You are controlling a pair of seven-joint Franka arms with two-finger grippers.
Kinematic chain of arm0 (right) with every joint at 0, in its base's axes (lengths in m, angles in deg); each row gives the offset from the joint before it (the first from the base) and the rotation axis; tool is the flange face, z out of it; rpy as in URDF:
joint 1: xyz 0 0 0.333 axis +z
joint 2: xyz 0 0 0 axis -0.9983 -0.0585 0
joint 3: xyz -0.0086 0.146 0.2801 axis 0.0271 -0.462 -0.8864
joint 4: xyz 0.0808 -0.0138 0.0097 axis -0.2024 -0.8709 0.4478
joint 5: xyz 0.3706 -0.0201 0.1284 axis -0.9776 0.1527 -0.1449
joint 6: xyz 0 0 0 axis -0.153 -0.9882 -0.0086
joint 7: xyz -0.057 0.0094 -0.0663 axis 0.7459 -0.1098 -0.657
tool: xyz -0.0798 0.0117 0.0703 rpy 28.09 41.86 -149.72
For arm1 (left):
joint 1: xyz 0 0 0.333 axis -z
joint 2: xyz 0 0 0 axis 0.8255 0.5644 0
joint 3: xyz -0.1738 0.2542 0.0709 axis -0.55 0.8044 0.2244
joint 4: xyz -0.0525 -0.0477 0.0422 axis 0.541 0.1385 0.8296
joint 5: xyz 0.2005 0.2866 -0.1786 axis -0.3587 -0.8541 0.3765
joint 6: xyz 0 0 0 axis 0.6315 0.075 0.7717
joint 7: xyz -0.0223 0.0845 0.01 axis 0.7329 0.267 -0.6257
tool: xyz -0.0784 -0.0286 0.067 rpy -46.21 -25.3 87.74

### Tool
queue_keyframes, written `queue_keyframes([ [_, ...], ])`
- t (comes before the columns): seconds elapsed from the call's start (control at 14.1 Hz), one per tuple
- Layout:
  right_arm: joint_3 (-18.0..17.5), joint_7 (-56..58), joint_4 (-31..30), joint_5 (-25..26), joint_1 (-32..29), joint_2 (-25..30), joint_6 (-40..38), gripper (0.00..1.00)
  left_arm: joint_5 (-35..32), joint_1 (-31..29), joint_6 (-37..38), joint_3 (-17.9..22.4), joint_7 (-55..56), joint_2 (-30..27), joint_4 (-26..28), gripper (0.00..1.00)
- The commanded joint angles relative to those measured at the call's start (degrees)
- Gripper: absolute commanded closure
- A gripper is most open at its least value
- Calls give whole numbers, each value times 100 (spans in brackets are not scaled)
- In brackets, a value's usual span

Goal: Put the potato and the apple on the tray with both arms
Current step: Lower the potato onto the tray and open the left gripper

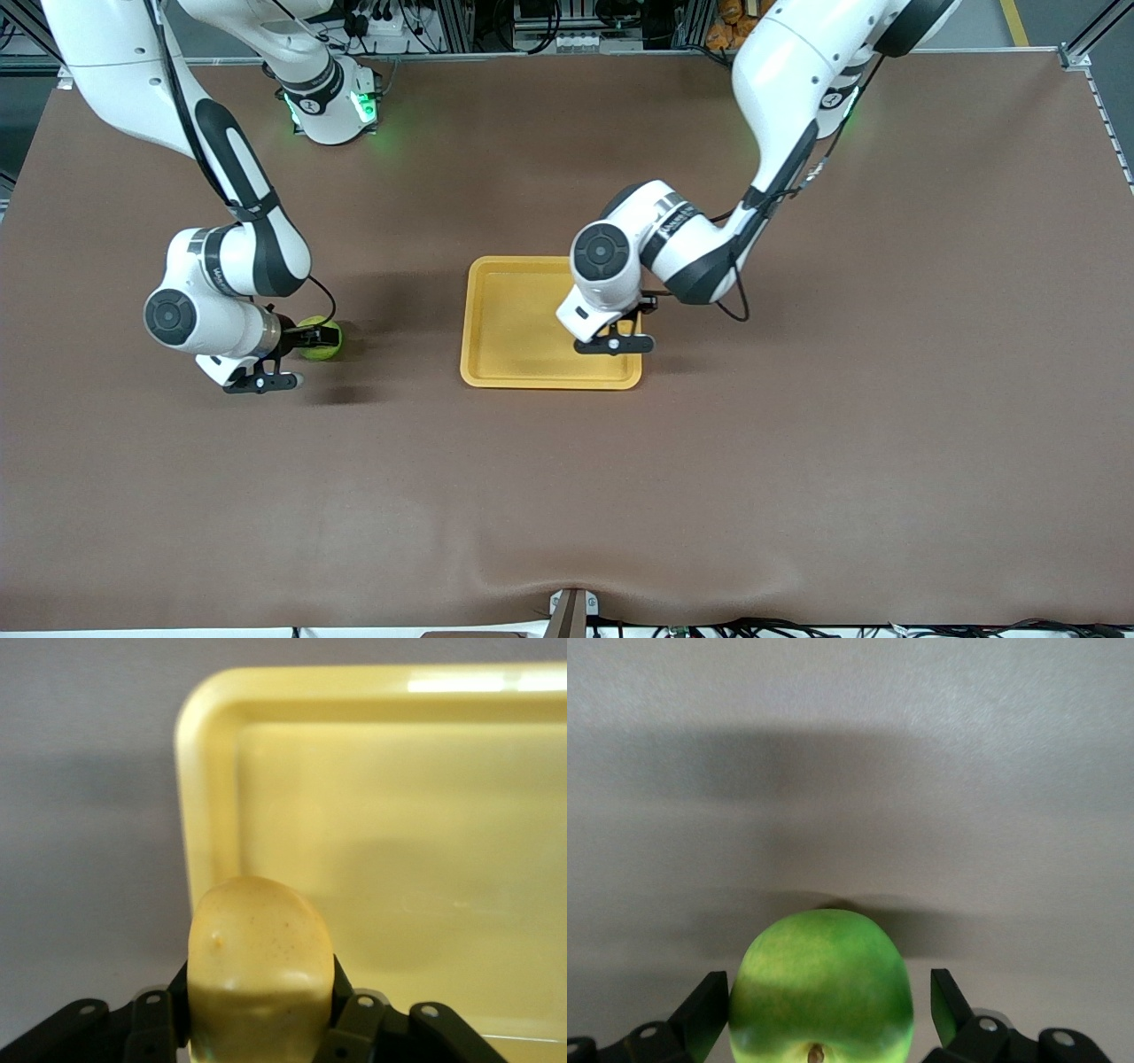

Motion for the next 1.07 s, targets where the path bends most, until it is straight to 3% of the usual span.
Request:
queue_keyframes([
  [0.0,9,-34,-194,-36,42,76,157,45,-168,288,-52,229,46,333,-353,93],
  [0.07,9,-34,-194,-36,50,84,148,75,-168,350,-70,264,46,420,-353,93],
  [0.14,9,-34,-177,-36,50,84,122,95,-168,438,-79,325,55,491,-353,93],
  [0.21,9,-34,-159,-36,50,93,104,100,-168,525,-79,404,46,561,-353,92],
  [0.36,9,-34,-106,-36,50,93,8,100,-168,579,-140,484,55,632,-353,92],
  [0.43,9,-34,-19,-36,42,102,-106,100,-168,579,-210,484,55,658,-353,86],
  [0.5,9,-43,104,-36,42,102,-281,100,-168,579,-237,484,64,720,-353,69],
  [0.57,9,-43,253,-36,42,102,-492,100,-168,579,-246,484,73,729,-353,24],
  [0.64,18,-43,376,-36,42,102,-677,100,-177,588,-264,493,73,729,-345,0],
  [0.99,9,-104,684,-36,50,111,-1091,100,-177,492,-158,484,90,168,-345,0],
])
